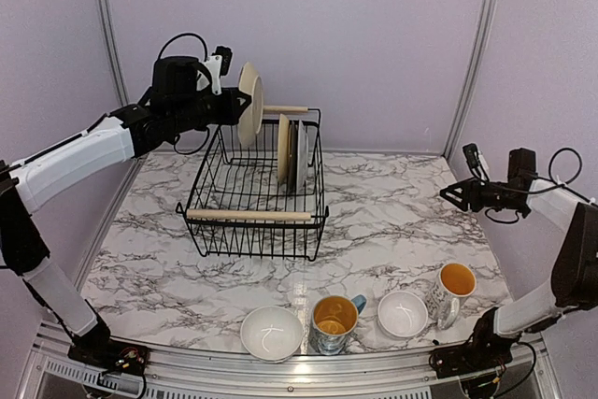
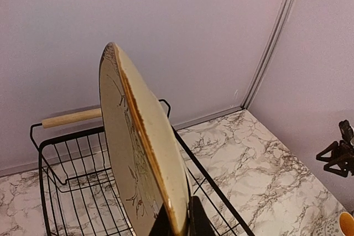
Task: Load the mixed dishes into the dish rack
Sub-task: Insert the plate into the dish rack.
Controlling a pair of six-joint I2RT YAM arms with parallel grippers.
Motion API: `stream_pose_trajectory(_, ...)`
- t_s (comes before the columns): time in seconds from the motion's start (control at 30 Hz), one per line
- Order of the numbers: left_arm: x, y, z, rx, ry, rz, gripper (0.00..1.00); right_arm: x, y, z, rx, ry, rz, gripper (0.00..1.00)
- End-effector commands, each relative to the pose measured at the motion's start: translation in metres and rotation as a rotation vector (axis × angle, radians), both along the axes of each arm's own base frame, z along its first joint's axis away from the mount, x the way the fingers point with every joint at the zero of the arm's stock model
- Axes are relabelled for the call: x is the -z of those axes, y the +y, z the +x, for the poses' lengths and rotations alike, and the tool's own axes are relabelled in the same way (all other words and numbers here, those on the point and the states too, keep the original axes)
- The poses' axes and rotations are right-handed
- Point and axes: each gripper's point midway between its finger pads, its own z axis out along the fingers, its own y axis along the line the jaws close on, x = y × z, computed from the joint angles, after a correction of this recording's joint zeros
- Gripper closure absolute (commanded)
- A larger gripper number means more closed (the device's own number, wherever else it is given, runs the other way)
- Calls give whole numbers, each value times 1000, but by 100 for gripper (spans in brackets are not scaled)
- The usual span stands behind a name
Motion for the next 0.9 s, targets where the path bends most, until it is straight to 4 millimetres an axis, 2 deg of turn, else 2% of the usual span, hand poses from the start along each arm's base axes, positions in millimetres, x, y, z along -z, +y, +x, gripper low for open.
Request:
stream_pose_trajectory(0.0, -30, 14, 28, 97, -30, -255, 100, 11, -7, 4, 30, 12, -34, 46)
stream_pose_trajectory(0.1, -17, 18, 45, 117, 3, -284, 100, 13, -8, 3, 33, 10, -44, 46)
stream_pose_trajectory(0.23, -3, 12, 66, 158, 51, -306, 100, 15, -8, 3, 33, 12, -50, 46)
stream_pose_trajectory(0.5, 26, -1, 89, 180, 89, -294, 100, 21, -9, 4, 31, 28, -55, 46)
stream_pose_trajectory(0.87, 56, -6, 110, 146, 91, -245, 100, 30, -10, 5, 30, 53, -55, 46)
